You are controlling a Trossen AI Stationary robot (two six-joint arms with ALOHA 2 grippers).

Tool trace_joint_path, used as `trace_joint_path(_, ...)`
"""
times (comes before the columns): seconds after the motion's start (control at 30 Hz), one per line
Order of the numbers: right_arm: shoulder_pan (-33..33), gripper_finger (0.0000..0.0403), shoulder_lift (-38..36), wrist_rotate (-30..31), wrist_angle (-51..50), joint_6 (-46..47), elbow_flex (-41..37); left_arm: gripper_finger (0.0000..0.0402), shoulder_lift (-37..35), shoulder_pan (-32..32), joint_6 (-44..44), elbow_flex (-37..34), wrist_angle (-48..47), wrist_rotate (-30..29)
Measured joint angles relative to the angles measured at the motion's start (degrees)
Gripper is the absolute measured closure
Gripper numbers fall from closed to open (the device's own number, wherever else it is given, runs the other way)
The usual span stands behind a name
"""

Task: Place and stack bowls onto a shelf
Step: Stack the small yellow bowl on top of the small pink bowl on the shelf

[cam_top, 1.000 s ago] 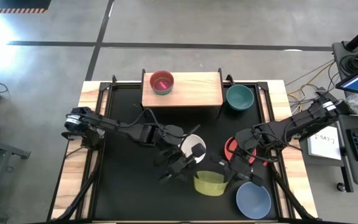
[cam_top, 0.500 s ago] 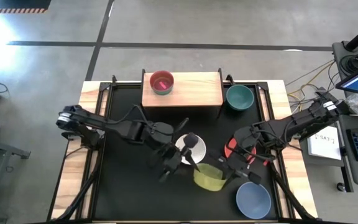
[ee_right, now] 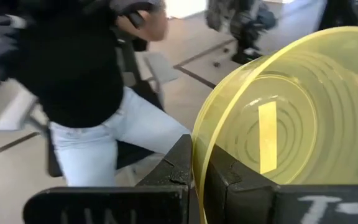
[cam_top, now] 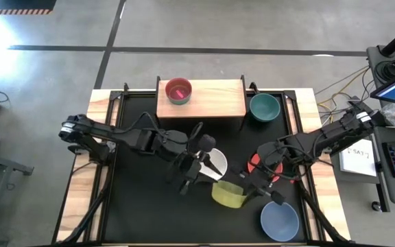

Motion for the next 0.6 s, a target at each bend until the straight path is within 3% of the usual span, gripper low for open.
trace_joint_path(0.17, -2.5, 0.0395, 0.0, 4.8, -4.8, -0.7, 1.1, 0.0299, -3.1, -1.4, -1.4, 0.0, -4.7, -6.8)
trace_joint_path(0.33, -7.1, 0.0395, 0.0, 15.4, -13.1, -4.5, 5.5, 0.0299, -6.5, -3.5, -6.0, 0.0, -10.2, -12.4)
trace_joint_path(0.6, -19.3, 0.0394, 3.1, 16.4, -17.5, -6.9, 10.4, 0.0299, -8.4, -5.8, -15.0, 0.0, -19.6, -15.1)
